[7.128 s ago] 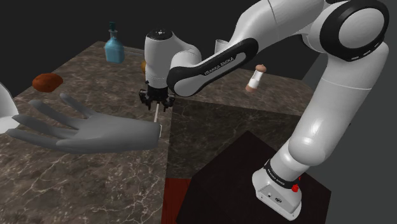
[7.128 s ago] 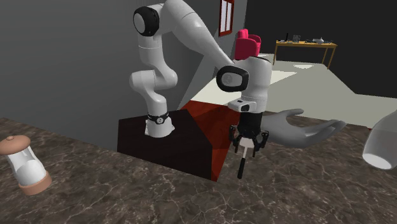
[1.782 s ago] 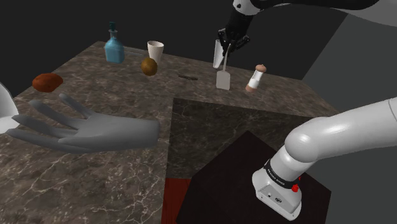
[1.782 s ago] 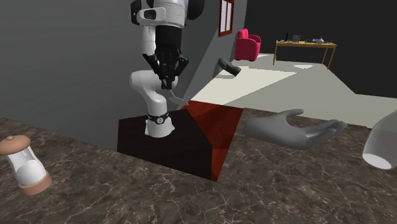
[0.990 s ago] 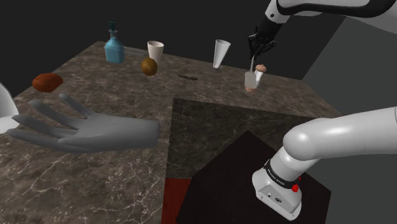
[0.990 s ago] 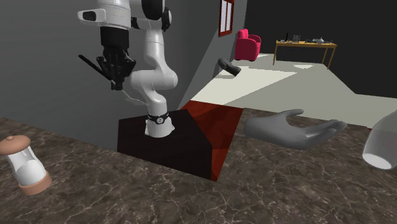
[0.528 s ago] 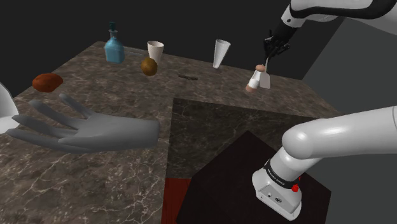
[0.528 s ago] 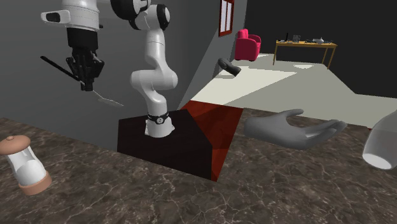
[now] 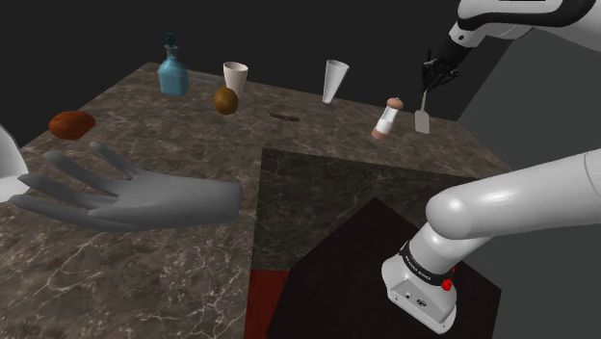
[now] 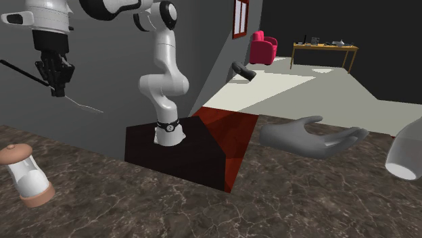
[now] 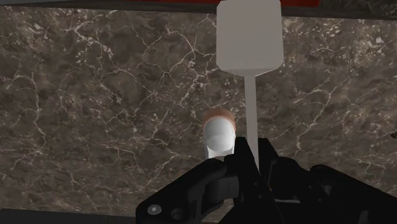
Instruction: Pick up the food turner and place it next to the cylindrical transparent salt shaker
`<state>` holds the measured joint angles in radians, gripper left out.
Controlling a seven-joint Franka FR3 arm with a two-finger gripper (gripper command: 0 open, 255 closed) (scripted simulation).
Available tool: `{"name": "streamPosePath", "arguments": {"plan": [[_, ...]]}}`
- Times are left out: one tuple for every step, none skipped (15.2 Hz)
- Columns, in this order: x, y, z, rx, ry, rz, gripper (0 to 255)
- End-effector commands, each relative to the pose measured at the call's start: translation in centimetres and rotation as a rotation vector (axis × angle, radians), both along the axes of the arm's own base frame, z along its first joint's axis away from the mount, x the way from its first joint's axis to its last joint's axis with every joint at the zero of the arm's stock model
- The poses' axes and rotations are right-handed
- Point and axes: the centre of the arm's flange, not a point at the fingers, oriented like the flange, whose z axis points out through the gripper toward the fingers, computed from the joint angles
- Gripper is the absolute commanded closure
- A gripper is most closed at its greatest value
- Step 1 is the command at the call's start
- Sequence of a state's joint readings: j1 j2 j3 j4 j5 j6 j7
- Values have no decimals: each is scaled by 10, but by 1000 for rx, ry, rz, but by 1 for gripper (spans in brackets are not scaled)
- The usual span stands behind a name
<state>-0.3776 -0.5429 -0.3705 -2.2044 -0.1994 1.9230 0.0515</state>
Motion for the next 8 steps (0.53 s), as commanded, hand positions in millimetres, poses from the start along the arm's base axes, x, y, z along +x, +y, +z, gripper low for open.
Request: {"name": "streamPosePath", "arguments": {"plan": [[-8,-25,3,-1,0,1,255],[-13,-38,3,-1,0,1,255],[-13,-38,-2,-1,0,1,255],[-13,-38,-8,-1,0,1,255],[-13,-38,-13,-1,0,1,255],[-13,-38,-18,-1,0,1,255],[-13,-38,-23,-1,0,1,255],[-13,-38,-29,-1,0,1,255]]}}
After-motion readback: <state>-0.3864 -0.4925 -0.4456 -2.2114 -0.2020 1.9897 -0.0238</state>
